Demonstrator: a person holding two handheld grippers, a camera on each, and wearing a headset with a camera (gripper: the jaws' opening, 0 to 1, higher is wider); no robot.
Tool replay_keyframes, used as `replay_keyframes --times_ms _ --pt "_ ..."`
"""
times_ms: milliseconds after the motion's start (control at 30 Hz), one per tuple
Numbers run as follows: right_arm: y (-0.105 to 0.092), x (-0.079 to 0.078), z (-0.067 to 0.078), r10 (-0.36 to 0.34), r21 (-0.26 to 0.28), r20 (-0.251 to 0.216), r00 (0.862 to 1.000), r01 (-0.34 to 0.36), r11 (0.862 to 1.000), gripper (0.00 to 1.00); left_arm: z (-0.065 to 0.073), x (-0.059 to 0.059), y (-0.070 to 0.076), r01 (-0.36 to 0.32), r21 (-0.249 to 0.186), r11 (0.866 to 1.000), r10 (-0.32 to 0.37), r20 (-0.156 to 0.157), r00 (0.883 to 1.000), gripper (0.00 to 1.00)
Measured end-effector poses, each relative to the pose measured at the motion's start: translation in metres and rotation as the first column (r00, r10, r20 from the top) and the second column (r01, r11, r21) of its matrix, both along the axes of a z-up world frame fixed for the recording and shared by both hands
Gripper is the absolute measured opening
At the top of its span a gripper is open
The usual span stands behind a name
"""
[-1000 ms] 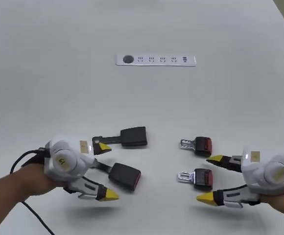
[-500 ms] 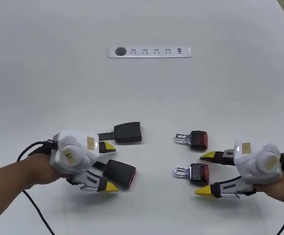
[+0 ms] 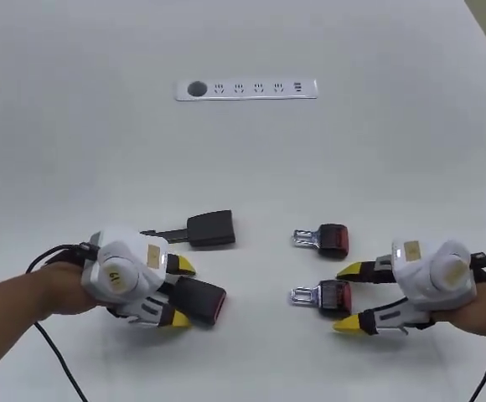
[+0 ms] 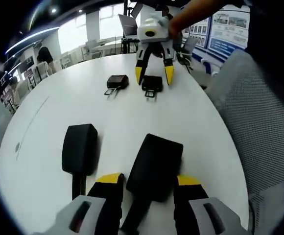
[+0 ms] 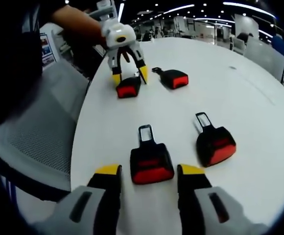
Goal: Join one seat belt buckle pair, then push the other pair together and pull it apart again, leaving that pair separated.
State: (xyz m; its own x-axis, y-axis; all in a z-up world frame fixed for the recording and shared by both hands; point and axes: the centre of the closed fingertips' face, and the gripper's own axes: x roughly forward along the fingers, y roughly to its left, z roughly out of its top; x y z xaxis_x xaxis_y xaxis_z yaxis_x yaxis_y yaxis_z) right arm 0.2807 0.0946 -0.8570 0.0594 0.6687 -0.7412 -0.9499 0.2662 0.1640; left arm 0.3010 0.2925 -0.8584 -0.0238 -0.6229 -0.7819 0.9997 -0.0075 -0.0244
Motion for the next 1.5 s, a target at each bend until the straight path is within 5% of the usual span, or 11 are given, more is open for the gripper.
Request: replay_keyframes --times_ms 100,133,333,667,1500 --pt "-0.0013 0.0024 -0.0004 0.002 -0.008 0.011 1.0 -0.002 1.0 0.44 0.0006 -0.0028 0.0007 -0.013 -0.003 1.0 0.013 -0.012 1.0 0.38" --pt "-0.0016 0.0027 -0.0006 0.003 -0.009 0.013 1.0 -0.003 1.0 0.43 0.0003 -0.0021 0.0005 -0.017 -0.004 1.0 0.017 0.006 1.0 0.38" --pt "-0.0049 0.0039 -0.0015 0.03 -0.026 0.035 0.999 -0.029 0.999 0.37 -0.0005 0.0022 0.0057 -0.128 -0.022 0.992 0.128 0.005 0.992 0.35" --pt "-0.0059 0.004 -0.0024 0.065 -0.034 0.035 0.997 -0.063 0.997 0.36 -0.002 0.0016 0.0039 -0.075 0.001 0.997 0.075 0.028 0.997 0.34" --pt "-0.0023 0.006 -0.0019 0.001 0.122 0.088 0.996 -0.012 0.992 0.36 -0.0029 0.0018 0.0039 -0.062 0.062 0.996 0.061 0.019 0.998 0.34"
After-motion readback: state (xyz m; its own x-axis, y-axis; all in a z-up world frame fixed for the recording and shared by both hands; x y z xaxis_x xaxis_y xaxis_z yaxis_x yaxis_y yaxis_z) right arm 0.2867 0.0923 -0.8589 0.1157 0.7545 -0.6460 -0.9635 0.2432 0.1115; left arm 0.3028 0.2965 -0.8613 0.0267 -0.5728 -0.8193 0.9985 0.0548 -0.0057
